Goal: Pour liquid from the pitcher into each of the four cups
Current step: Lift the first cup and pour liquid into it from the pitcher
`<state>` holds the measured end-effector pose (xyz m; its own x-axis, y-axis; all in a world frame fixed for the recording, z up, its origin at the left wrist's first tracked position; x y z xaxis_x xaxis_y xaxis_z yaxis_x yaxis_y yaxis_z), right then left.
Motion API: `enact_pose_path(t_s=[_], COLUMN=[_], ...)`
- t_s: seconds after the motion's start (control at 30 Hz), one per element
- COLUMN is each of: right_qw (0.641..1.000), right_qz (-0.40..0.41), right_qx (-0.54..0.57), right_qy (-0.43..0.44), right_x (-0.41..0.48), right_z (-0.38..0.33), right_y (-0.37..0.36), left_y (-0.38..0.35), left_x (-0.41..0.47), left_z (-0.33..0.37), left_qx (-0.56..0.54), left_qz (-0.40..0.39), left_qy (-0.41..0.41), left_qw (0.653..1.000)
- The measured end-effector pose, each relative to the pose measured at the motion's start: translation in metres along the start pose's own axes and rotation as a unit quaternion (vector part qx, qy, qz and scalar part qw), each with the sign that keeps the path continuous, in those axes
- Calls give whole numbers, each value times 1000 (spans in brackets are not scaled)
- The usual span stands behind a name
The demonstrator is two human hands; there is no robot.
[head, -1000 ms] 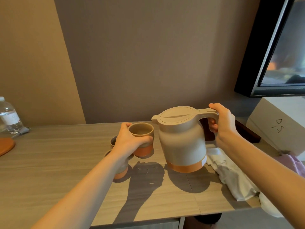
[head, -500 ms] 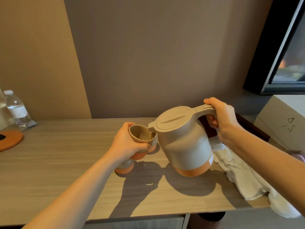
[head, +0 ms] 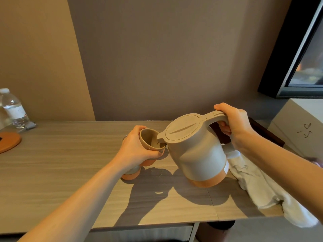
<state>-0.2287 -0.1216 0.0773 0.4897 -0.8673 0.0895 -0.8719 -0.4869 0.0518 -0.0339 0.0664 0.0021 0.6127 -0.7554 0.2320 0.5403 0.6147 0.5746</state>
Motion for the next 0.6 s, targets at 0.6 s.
enact_pose_path(t_s=[0.6], right_qw=[1000], right_qz=[-6], right_qx=[-17], right_qy=[9], right_x=[-3], right_z=[-5], right_y=[-4], left_y=[1], left_x=[-1], left_z=[-7], left_qx=[-9], left_qz=[13], left_qy=[11], left_qw=[1000])
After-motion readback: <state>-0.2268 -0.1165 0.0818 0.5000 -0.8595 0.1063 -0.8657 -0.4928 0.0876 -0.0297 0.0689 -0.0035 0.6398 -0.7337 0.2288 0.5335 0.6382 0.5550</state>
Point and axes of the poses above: each hand's wrist, its own x-axis towards the middle knuckle, its own y-axis out of the back of the hand, z = x × y, the point moved 3 cm from there along x, towards the middle knuckle, and after that the axes turned 4 degrees about -z, right-handed, at the moved point
